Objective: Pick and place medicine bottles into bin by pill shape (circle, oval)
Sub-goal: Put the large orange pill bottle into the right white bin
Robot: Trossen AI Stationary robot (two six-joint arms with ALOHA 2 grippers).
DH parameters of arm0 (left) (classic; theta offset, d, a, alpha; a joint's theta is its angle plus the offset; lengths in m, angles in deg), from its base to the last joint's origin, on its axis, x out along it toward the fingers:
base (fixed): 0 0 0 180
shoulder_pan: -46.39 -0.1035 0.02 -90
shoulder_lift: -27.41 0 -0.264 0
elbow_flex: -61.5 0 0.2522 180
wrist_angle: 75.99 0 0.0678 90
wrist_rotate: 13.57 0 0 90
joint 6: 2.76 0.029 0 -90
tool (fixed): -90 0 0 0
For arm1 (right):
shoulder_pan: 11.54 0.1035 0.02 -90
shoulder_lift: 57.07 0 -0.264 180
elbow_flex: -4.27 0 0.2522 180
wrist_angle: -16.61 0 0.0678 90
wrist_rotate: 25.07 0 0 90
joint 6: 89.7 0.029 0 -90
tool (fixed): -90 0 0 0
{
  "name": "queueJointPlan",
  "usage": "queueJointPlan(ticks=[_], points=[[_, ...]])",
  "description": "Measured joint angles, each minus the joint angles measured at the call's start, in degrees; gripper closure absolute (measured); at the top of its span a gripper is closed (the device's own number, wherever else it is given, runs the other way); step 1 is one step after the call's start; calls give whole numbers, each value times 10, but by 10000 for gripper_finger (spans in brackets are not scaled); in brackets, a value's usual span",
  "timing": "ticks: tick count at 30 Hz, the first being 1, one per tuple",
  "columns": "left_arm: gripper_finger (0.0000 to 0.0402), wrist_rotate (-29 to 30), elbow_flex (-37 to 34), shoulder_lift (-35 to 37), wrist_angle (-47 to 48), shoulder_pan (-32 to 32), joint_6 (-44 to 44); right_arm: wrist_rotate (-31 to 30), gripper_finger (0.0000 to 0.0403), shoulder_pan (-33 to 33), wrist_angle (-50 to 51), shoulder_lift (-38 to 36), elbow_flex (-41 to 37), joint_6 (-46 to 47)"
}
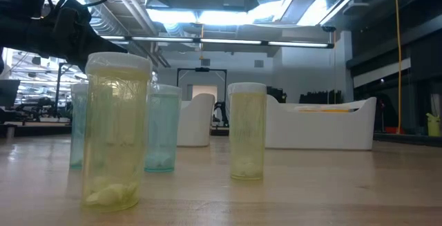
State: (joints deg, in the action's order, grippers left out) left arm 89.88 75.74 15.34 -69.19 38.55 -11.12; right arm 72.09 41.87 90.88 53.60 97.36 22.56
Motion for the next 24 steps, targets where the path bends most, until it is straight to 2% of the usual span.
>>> queueJointPlan(ticks=[7,12,17,24], points=[[208,0,0,0,0,0,0,0,185,0,1,0,0,-6],[208,0,0,0,0,0,0,-1,197,-20,19,-7,0,-62],[208,0,0,0,0,0,0,-44,191,-68,45,-38,0,-169],[208,0,0,0,0,0,0,-139,196,-184,125,-84,1,-356]])
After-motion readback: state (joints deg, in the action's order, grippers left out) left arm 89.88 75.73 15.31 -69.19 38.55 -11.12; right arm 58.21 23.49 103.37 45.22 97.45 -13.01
